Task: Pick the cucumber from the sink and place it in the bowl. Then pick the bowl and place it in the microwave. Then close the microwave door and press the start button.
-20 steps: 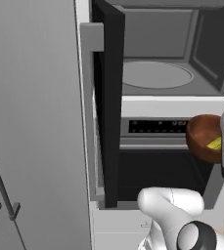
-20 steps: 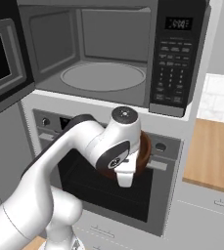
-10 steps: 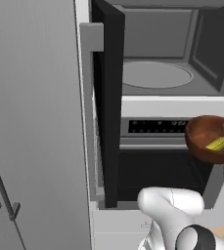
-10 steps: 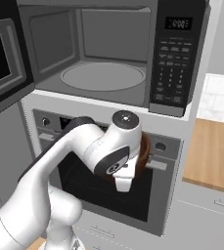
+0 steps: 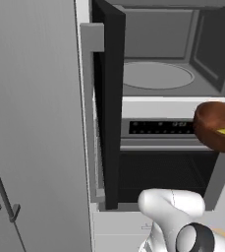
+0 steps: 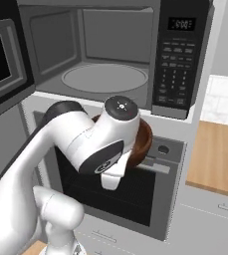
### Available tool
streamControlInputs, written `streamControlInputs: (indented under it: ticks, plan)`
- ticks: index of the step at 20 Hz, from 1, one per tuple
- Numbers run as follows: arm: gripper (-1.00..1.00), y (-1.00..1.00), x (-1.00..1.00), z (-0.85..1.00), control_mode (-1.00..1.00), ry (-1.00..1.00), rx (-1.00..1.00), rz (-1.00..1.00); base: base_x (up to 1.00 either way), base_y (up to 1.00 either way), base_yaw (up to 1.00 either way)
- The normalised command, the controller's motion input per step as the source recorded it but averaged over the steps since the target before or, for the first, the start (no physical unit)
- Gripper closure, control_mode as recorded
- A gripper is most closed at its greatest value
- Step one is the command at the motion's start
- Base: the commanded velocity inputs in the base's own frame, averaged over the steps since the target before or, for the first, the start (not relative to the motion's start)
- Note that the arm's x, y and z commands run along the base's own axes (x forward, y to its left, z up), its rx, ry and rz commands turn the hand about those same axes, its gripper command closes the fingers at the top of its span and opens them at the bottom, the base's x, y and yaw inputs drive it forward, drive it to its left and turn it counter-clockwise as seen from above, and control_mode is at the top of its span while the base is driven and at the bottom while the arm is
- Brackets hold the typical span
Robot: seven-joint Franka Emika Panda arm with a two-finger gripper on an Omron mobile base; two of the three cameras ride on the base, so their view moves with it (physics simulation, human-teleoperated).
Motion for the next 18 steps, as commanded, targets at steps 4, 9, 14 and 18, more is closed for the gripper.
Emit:
streamControlInputs:
  ticks: [4, 9, 14, 18]
  plan:
    - [1.0, 0.4, 0.17, 0.58, -1.0, -0.02, 0.04, -0.03, 0.0, 0.0, 0.0]
    - [1.0, 0.36, 0.24, 0.4, -1.0, -0.16, 0.02, -0.01, 0.0, 0.0, 0.0]
    - [1.0, 0.35, 0.26, 0.21, -1.0, -0.22, 0.0, -0.01, 0.0, 0.0, 0.0]
    - [1.0, 0.26, 0.35, 0.29, -1.0, -0.18, 0.0, -0.04, 0.0, 0.0, 0.0]
